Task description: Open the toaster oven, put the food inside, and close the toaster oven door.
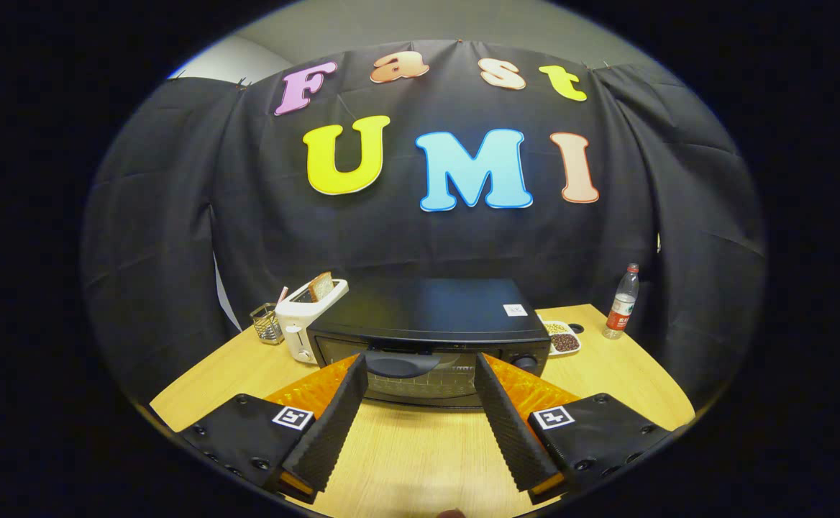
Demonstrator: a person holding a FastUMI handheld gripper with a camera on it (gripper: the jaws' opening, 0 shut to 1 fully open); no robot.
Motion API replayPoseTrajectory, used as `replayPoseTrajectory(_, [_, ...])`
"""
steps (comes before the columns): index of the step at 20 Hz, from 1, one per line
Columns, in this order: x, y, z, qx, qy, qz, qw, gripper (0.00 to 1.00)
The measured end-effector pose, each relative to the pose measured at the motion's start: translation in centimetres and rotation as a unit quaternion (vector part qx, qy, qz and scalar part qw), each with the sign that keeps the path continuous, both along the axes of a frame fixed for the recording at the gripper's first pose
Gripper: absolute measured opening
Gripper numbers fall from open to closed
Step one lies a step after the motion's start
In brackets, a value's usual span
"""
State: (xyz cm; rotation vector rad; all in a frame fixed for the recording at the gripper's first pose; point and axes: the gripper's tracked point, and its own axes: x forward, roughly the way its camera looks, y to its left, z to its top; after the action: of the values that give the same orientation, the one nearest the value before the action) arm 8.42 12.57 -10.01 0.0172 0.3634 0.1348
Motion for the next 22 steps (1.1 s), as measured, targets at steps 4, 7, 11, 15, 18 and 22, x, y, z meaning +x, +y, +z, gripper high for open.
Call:
replayPoseTrajectory(4, [-2.9,-3.7,1.9,0.021,-0.018,-0.008,1.0,0.95])
replayPoseTrajectory(7, [-4.7,-6.7,3.2,0.032,-0.024,-0.021,0.999,0.95])
replayPoseTrajectory(11, [-6.0,-10.4,4.7,0.026,-0.04,-0.042,0.998,0.96])
replayPoseTrajectory(15, [-7.0,-12.3,5.6,0.009,-0.054,-0.051,0.997,0.97])
replayPoseTrajectory(18, [-7.5,-12.8,6.3,0.006,-0.065,-0.048,0.997,0.97])
replayPoseTrajectory(22, [-7.8,-13.2,7.0,0.0,-0.076,-0.049,0.996,0.97])
